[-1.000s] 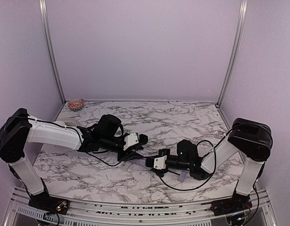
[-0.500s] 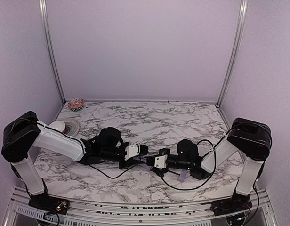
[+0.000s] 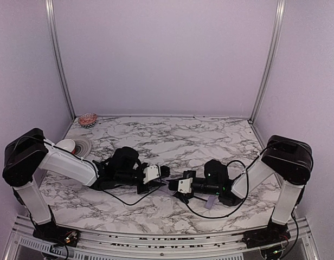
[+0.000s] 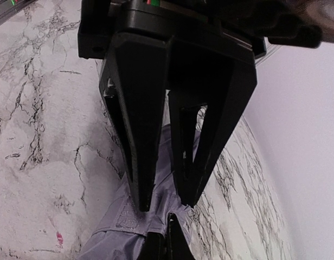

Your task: Put away the umbrella

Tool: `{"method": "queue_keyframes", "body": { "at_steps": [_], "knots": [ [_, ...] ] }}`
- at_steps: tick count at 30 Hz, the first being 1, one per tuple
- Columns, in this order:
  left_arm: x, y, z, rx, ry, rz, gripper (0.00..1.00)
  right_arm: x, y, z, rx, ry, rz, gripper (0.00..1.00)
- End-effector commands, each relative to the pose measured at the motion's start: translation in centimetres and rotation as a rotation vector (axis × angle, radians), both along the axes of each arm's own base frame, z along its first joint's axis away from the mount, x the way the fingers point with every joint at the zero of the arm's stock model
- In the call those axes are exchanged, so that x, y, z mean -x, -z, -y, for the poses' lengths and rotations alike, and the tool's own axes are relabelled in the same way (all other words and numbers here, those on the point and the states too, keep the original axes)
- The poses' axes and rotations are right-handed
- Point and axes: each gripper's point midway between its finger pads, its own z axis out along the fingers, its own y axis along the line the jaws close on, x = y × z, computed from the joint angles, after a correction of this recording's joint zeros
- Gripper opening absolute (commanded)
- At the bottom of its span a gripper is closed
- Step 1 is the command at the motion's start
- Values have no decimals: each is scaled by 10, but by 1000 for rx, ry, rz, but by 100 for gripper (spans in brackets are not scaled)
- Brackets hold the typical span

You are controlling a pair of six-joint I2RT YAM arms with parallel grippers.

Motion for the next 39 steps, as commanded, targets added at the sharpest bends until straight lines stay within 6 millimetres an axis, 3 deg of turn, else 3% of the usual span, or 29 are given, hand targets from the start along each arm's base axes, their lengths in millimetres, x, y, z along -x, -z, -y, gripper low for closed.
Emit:
{"method": "queue_keyframes", "body": {
  "at_steps": [1, 8, 11, 17, 23, 29, 32, 36, 39],
  "knots": [
    [4, 3, 2, 2, 16, -25, 25, 3, 18, 0, 47, -17, -54, 0],
    [5, 5, 6, -2, 29, -44, 11, 2, 17, 0, 50, -12, -54, 0],
    [5, 6, 5, -12, 29, -48, 0, 2, 18, -1, 53, -16, -57, 0],
    [5, 6, 4, -21, 26, -50, 0, -1, 18, -3, 56, -9, -61, 1],
    [11, 16, -2, -58, 58, -52, 0, -14, 10, 7, 49, 66, -50, 27],
    [13, 22, -6, -69, 74, -68, 0, -16, -13, 19, -31, 69, -110, 32],
    [14, 23, -7, -67, 78, -75, 0, -23, -26, 34, -85, 83, -168, 36],
    [13, 23, -8, -68, 75, -77, 0, -13, -40, 47, -147, 48, -248, 43],
    [13, 22, -8, -63, 81, -78, 0, -6, -52, 43, -180, 11, -364, 47]
  ]
}}
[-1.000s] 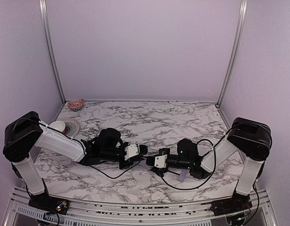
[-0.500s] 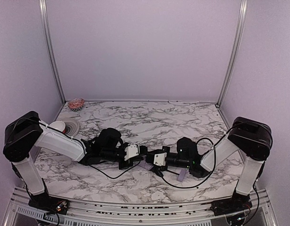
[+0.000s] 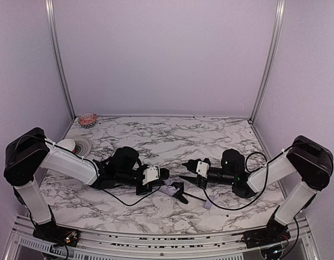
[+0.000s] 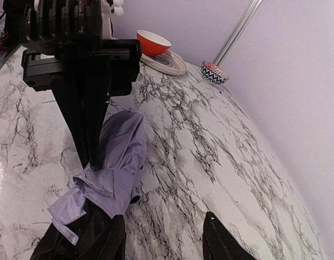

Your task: Put away the umbrella

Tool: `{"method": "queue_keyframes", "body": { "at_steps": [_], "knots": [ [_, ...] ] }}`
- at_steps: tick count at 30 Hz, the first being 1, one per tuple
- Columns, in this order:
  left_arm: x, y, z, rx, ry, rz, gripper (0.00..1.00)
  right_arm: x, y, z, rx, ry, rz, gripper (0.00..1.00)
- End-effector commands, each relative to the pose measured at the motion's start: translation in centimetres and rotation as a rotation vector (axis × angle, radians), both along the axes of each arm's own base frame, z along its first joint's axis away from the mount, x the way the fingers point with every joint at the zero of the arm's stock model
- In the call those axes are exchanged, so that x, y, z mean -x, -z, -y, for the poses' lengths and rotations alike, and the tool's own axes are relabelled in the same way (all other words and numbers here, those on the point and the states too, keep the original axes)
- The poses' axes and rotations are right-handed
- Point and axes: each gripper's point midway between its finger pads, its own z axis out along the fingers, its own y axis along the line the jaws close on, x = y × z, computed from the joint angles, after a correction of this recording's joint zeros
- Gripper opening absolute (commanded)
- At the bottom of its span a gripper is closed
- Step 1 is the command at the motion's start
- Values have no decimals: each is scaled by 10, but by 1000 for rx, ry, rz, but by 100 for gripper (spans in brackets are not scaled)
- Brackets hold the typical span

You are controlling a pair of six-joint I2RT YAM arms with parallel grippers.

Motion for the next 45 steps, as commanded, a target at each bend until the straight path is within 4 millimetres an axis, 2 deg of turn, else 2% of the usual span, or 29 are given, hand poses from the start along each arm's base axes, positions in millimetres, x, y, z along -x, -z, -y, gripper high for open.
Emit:
{"method": "queue_keyframes", "body": {
  "at_steps": [1, 5, 11, 14, 18, 22, 26, 38, 45],
  "knots": [
    [6, 14, -7, -45, 22, -43, 0, 17, -18, -10, -82, -94, -234, 48],
    [6, 13, -7, -46, 22, -37, 0, 13, -16, -19, -79, -98, -483, 48],
    [5, 11, -7, -44, 23, -24, 0, -3, 10, -27, 78, -10, -925, 48],
    [5, 11, -8, -45, 20, -23, 0, 1, 27, -29, 141, 29, -1117, 45],
    [5, 10, -8, -44, 20, -22, 0, 8, 34, -30, 188, 53, -1293, 44],
    [6, 9, -8, -43, 21, -21, 0, 14, 23, -33, 185, 34, -1380, 42],
    [5, 9, -8, -43, 20, -19, 0, 17, 18, -39, 181, 0, -1446, 36],
    [6, 8, -8, -43, 26, -14, 0, 18, 28, -48, 203, -2, -1491, 30],
    [4, 10, -8, -48, 17, -14, 0, 24, 21, -57, 205, -60, -1497, 22]
  ]
}}
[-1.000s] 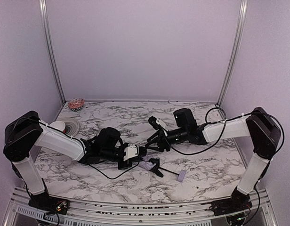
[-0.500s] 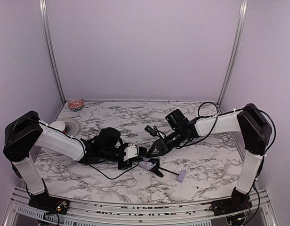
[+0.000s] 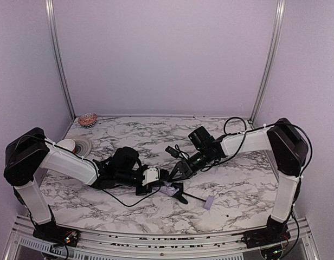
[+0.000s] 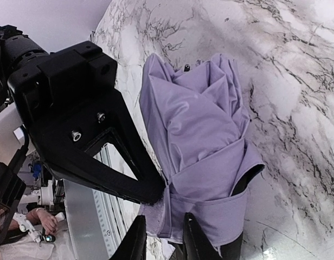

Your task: Put away the umbrella

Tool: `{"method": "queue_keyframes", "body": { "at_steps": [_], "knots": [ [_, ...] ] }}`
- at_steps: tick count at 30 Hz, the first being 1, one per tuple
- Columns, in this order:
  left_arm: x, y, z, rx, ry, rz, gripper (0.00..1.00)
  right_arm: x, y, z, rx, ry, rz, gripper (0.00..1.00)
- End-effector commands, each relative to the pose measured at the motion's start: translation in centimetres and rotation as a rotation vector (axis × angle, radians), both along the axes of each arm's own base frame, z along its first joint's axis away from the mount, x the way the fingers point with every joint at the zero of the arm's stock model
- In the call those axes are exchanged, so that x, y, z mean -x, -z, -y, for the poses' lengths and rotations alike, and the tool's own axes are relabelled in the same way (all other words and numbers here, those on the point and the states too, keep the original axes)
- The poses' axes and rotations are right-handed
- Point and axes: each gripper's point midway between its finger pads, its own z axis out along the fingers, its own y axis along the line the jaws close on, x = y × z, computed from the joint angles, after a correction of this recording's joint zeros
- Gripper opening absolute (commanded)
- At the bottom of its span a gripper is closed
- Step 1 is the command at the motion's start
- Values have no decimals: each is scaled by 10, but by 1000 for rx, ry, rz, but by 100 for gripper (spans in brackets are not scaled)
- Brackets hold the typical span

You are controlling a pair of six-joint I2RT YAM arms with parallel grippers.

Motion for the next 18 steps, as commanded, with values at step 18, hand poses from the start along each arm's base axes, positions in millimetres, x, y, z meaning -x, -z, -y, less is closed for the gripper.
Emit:
{"method": "queue_keyframes", "body": {
  "at_steps": [18],
  "knots": [
    [-1, 11, -11, -66, -21, -17, 0, 13, -4, -12, -6, -81, -28, 1]
  ]
}}
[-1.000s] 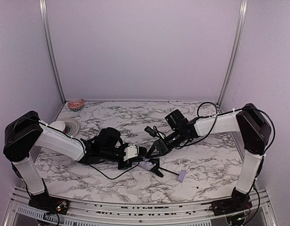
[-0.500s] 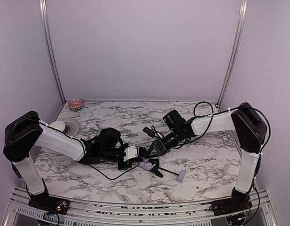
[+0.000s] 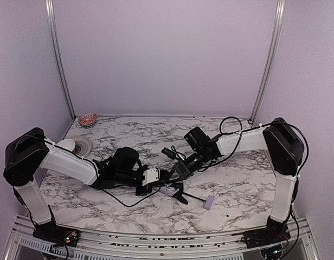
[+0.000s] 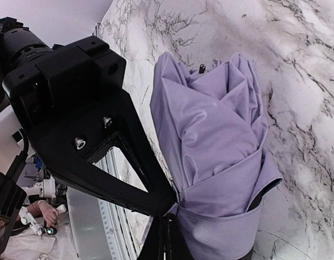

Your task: Put away the umbrella

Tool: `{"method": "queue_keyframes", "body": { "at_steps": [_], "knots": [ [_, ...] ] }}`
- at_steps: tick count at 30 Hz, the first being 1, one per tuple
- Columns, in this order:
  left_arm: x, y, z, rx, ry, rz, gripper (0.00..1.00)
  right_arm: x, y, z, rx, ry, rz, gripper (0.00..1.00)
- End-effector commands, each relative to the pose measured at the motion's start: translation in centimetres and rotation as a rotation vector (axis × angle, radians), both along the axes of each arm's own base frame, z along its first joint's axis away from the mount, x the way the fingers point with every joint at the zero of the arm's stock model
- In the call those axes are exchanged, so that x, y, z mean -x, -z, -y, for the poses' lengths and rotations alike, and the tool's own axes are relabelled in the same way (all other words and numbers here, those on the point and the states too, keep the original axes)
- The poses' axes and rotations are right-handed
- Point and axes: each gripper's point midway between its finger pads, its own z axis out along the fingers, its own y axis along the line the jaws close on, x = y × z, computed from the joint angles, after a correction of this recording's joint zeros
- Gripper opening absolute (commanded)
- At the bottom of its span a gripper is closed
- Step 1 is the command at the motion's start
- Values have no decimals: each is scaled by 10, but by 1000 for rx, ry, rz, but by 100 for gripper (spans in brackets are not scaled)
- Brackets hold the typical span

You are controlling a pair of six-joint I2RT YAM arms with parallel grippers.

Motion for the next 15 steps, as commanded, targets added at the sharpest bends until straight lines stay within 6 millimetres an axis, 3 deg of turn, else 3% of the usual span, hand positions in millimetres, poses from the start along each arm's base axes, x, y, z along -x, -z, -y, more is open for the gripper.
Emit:
{"method": "queue_keyframes", "body": {
  "at_steps": [1, 4, 15],
  "knots": [
    [-1, 10, -10, -59, -17, -13, 0, 6, -4, -2, 1, -28, -16, 8],
    [-2, 9, -10, -61, -18, -5, 0, 11, -5, -2, -10, -41, -45, 18],
    [-9, 8, -11, -70, -50, 17, 0, 18, -12, -6, -45, -77, -94, 20]
  ]
}}
